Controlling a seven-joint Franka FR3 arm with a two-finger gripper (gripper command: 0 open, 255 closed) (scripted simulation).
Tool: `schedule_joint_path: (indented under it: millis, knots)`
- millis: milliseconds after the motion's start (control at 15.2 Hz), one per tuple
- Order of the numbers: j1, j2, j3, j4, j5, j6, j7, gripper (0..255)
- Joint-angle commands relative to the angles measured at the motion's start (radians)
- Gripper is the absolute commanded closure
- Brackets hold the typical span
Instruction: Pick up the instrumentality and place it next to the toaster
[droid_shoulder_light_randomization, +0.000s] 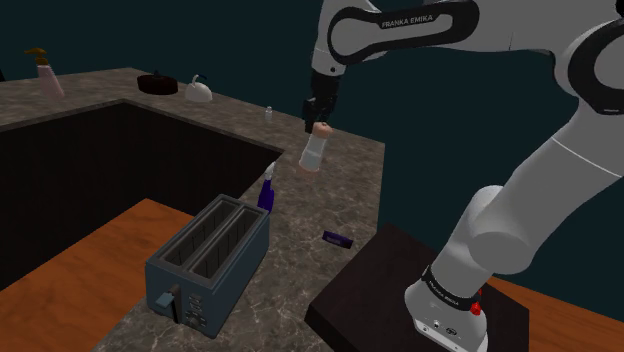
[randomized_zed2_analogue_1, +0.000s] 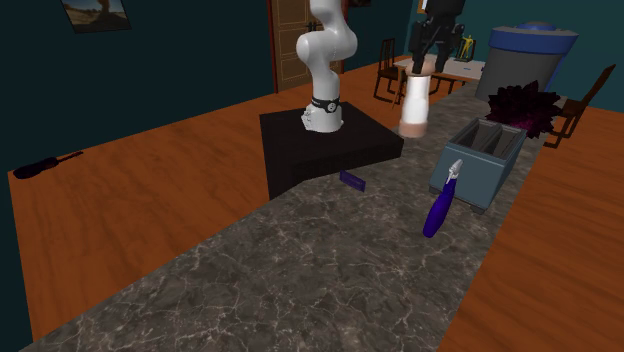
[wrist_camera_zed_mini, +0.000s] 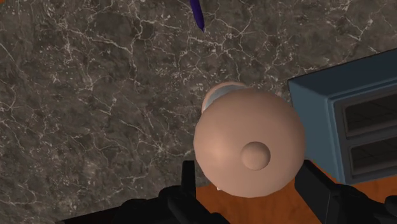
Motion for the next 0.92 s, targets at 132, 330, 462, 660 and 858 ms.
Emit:
schedule_joint_path:
  millis: [132,330,462,660,858]
  knots:
    - [0.04,-0.048,0.058,-0.046,0.008,-0.01,0.095,255]
    - [0.07,-0.071,0.104,-0.067,0.019,-0.017,0.166,255]
    - [0.09,-0.08,0.135,-0.075,0.027,-0.023,0.213,255]
    - [0.121,-0.087,0.182,-0.078,0.04,-0.031,0.285,255]
    - [0.151,-0.085,0.231,-0.072,0.052,-0.039,0.358,255]
